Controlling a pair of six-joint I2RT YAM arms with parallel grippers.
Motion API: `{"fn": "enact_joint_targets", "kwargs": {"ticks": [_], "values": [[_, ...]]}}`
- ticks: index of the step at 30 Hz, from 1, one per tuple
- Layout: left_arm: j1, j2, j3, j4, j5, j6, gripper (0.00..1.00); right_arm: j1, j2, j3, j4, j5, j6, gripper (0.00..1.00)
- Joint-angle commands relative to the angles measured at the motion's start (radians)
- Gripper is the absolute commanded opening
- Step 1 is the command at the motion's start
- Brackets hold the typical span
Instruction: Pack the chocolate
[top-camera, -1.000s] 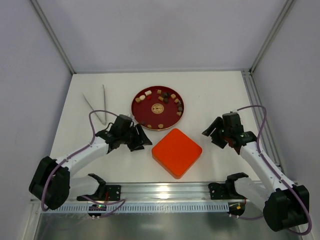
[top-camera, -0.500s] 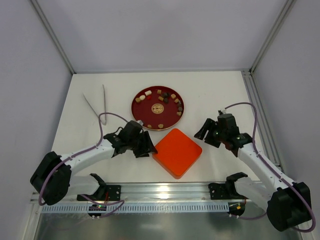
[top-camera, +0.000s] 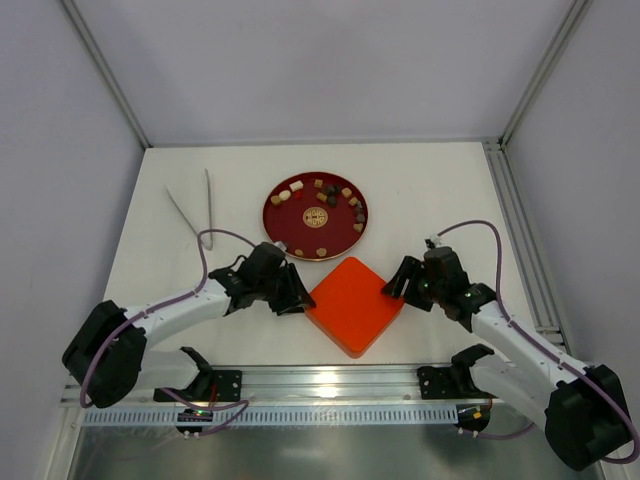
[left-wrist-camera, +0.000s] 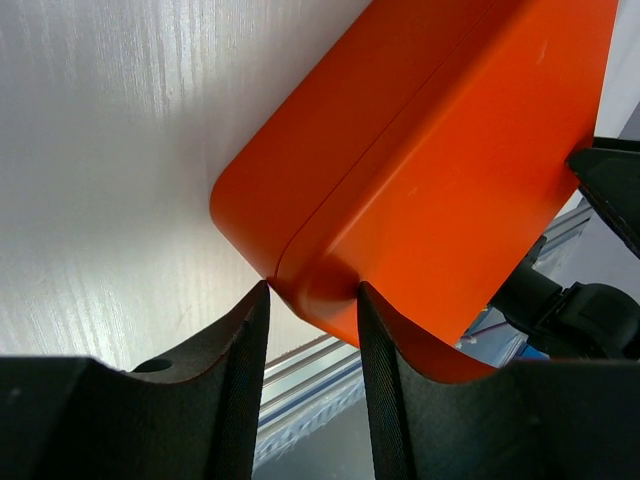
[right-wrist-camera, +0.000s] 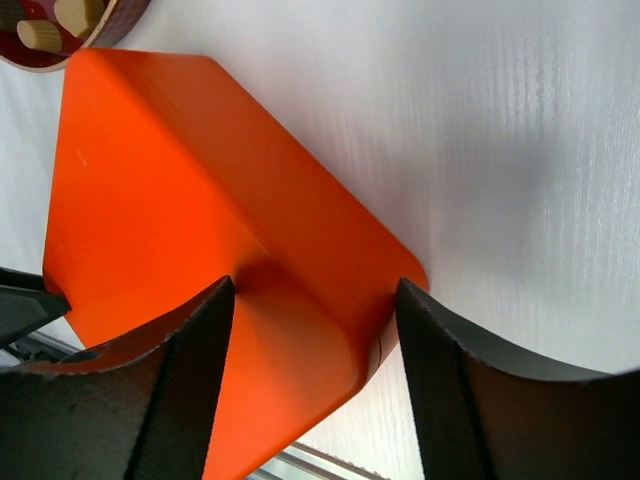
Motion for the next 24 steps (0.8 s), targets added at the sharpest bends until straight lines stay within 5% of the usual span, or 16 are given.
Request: {"fn": "enact_joint_targets", "kwargs": {"ticks": [1,9,14,24], "values": [[-0.006,0.061,-0.044,-0.089,-0.075,0.019,0.38,0.016,0.002,-0.061,-0.007,0.032,0.020,0.63],[-0.006,0.082,-0.065,-0.072,-0.077,-0.003,0.38,0.018,-0.067,-0.178,0.032,0.049,0.103,0.49],[-0.006,0.110,-0.082,-0.040,-0.058,-0.012,0.38,0.024,-0.143,-0.262,0.088,0.034,0.126,0.50],[-0.006,0.102,-0.084,-0.024,-0.057,-0.021,0.39,0.093,-0.211,-0.232,-0.013,0.069,0.135,0.70]]}}
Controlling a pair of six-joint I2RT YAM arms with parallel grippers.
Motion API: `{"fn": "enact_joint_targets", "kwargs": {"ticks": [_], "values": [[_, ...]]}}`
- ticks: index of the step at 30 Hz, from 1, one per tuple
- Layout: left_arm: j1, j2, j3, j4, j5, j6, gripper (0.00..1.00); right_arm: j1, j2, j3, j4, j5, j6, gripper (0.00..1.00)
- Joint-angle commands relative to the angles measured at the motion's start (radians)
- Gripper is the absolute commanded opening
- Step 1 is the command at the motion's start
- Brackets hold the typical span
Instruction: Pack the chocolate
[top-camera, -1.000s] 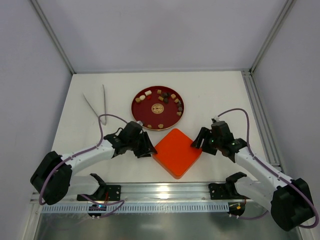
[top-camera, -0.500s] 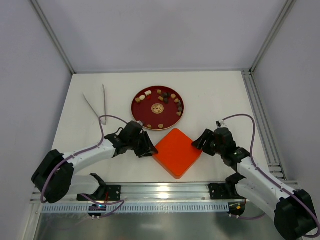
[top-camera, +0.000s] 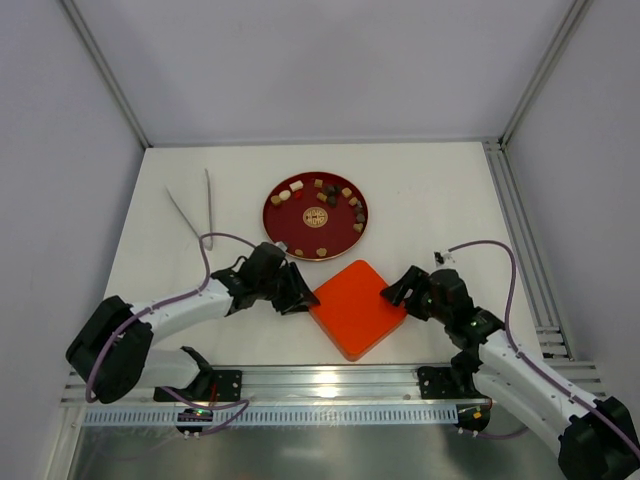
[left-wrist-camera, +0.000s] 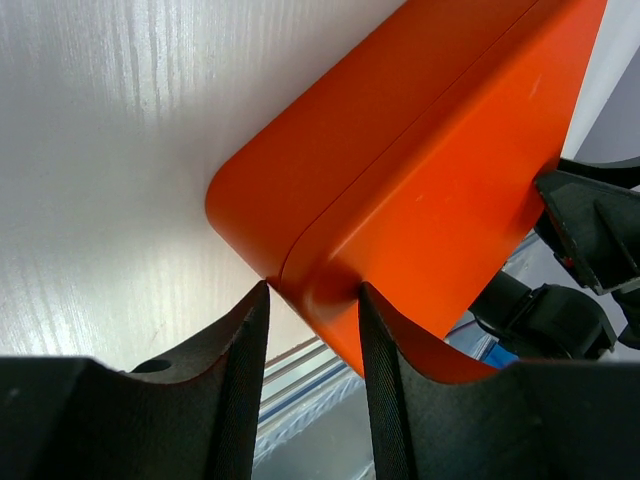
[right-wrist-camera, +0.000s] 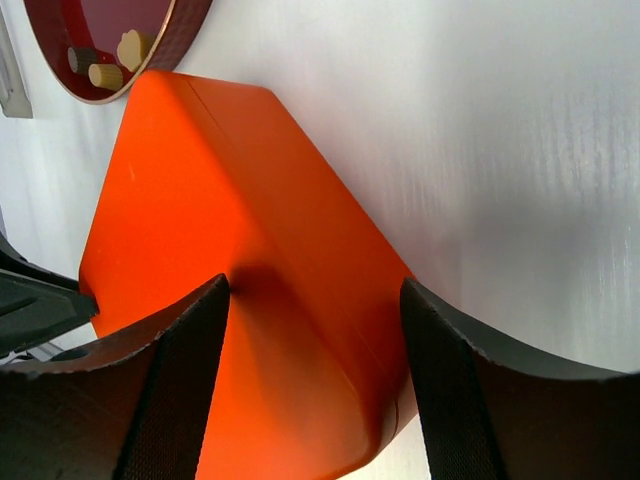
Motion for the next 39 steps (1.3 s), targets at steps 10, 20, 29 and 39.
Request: {"fn": "enact_joint_targets", "kwargs": {"ticks": [10,20,29,39], "values": [[-0.009,0.047,-0.035,-0.112,-0.098,0.039,0.44,0.025,0.012,0.194,-0.455,0.042,-0.056,0.87],[0.014,0.036,0.026,-0.116,0.004,0.132,0.59,0.015,0.024,0.316,-0.563,-0.079,-0.114,0.94],[0.012,0.048,0.034,-0.118,0.027,0.158,0.60,0.060,-0.097,0.225,-0.566,-0.159,0.010,0.92],[0.012,0.083,0.047,-0.105,0.039,0.164,0.60,0.234,-0.076,0.149,-0.423,-0.086,0.169,0.73]]}}
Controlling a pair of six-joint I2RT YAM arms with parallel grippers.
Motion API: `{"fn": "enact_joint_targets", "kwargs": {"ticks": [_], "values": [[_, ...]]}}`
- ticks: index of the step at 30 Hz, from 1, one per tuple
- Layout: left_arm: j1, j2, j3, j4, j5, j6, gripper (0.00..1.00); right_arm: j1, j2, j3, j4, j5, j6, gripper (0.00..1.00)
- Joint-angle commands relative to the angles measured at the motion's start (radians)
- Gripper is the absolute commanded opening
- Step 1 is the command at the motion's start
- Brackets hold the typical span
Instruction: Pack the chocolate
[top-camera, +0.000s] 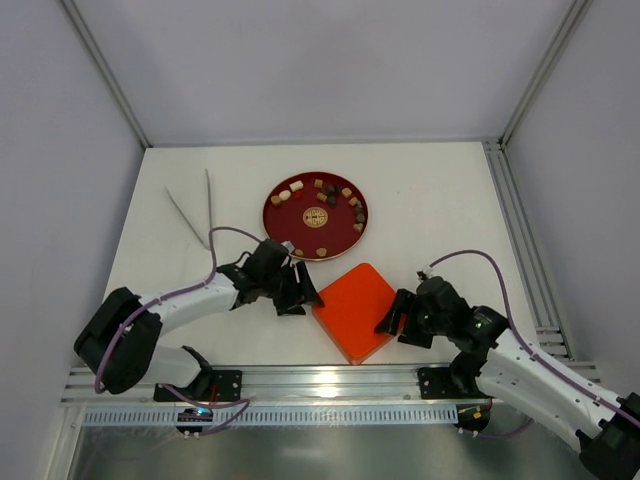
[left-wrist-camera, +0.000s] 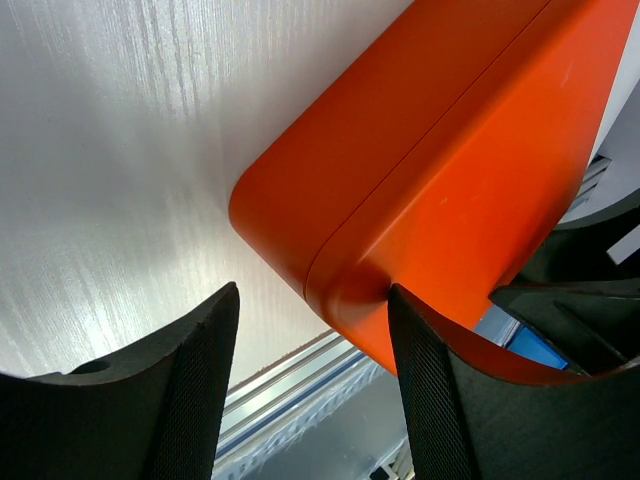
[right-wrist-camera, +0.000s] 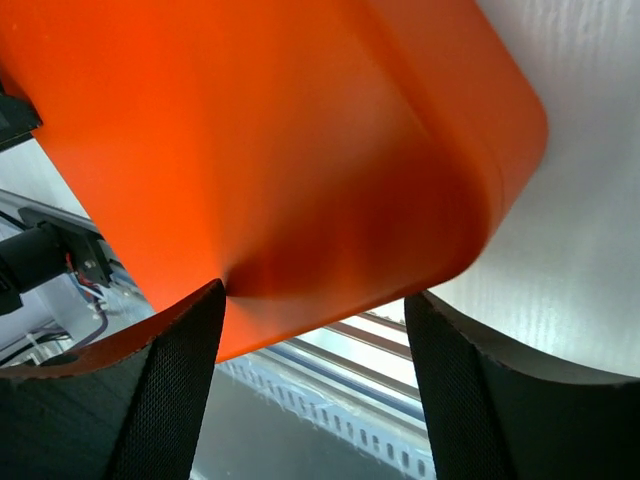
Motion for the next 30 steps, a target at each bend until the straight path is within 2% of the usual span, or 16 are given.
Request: {"fn": "enact_joint_targets", "kwargs": {"ticks": [1,5,8,12,18,20,22,29,30], "values": [[0.001,0.034,0.002,-0.078,-0.028,0.046,0.60,0.061,-0.004,-0.020,0.103,0.039,0.088,0.72],[0.000,0.052,0.004,-0.068,-0.028,0.042,0.60,0.132,0.028,-0.066,0.172,0.063,0.125,0.71],[0.000,0.069,0.004,-0.062,-0.025,0.040,0.59,0.183,0.071,-0.089,0.221,0.086,0.147,0.64],[0.001,0.083,0.005,-0.062,-0.026,0.037,0.59,0.187,0.085,-0.114,0.247,0.103,0.153,0.50],[0.001,0.117,-0.010,-0.043,-0.016,0.026,0.57,0.187,0.132,-0.114,0.247,0.137,0.119,0.43],[0.000,0.120,-0.016,-0.034,-0.017,0.019,0.55,0.188,0.155,-0.111,0.243,0.148,0.105,0.37],[0.000,0.120,-0.022,-0.034,-0.020,0.015,0.54,0.188,0.168,-0.103,0.240,0.157,0.098,0.37],[0.001,0.121,-0.059,-0.026,-0.028,0.005,0.51,0.188,0.214,-0.129,0.263,0.194,0.095,0.21],[0.001,0.121,-0.067,-0.025,-0.029,0.003,0.51,0.189,0.217,-0.131,0.272,0.198,0.093,0.16]]}}
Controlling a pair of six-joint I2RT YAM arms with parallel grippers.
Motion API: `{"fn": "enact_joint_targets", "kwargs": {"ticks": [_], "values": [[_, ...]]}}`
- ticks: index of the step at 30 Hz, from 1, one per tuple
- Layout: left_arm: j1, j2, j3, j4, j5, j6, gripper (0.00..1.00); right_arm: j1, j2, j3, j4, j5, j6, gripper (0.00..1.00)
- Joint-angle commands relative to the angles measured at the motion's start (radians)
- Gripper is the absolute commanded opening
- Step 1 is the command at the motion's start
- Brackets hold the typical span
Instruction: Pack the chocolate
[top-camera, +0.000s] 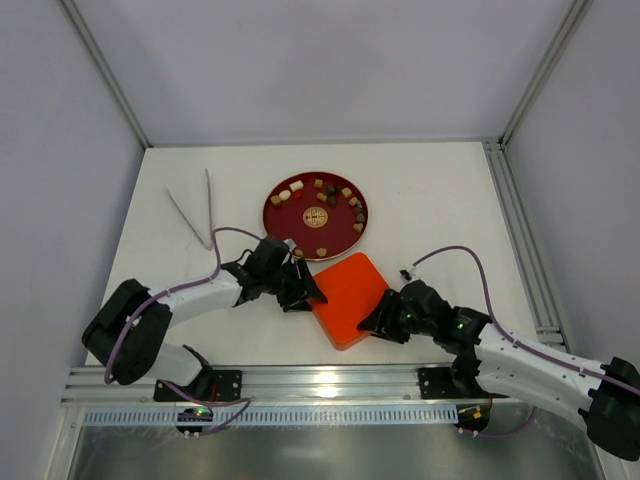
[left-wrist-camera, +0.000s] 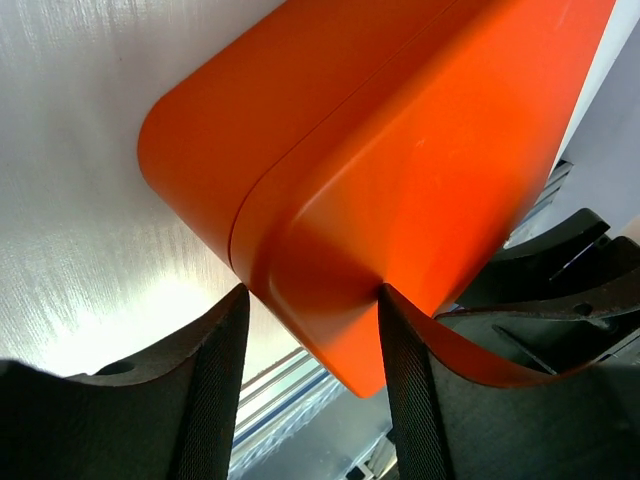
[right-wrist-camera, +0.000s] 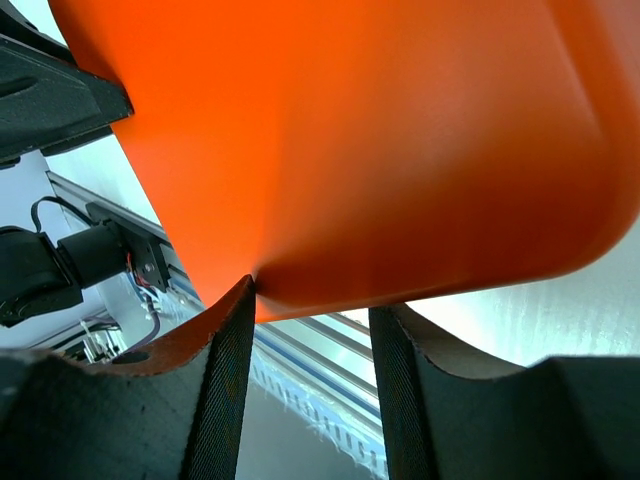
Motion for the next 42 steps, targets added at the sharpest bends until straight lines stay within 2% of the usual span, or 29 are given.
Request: {"fn": "enact_joint_targets", "kwargs": {"ticks": [1,4,6,14,19,22,27,30,31,37,42], "values": [[-0.017,0.053,-0.076,-0.104,-0.079,0.039,0.51,0.010,0.061,-0.061,-0.083,0.134,-0.079,0.14],[-0.017,0.055,-0.087,-0.103,-0.083,0.038,0.51,0.013,0.066,-0.077,-0.077,0.149,-0.080,0.11],[-0.017,0.055,-0.096,-0.101,-0.083,0.035,0.51,0.016,0.068,-0.084,-0.070,0.157,-0.079,0.04],[-0.017,0.047,-0.124,-0.096,-0.079,0.026,0.50,0.077,0.089,-0.084,-0.066,0.279,-0.068,0.04],[-0.029,0.030,-0.124,-0.122,-0.072,0.026,0.50,0.077,0.130,-0.068,-0.011,0.261,-0.069,0.04],[-0.029,0.019,-0.107,-0.145,-0.075,0.032,0.50,0.077,0.129,-0.040,-0.017,0.247,-0.075,0.18],[-0.026,-0.040,-0.035,-0.243,-0.090,0.067,0.52,0.074,0.055,0.049,-0.130,0.263,-0.100,0.51],[-0.017,-0.070,0.022,-0.305,-0.083,0.091,0.54,0.054,0.035,0.113,-0.188,0.255,-0.123,0.62],[-0.013,-0.080,0.040,-0.323,-0.081,0.110,0.54,0.044,0.026,0.130,-0.201,0.251,-0.138,0.69],[0.034,-0.180,0.166,-0.474,-0.095,0.197,0.59,-0.038,-0.053,0.299,-0.322,0.254,-0.233,0.88],[0.059,-0.226,0.310,-0.558,-0.135,0.271,0.63,-0.219,-0.038,0.470,-0.334,0.168,-0.408,1.00]]}}
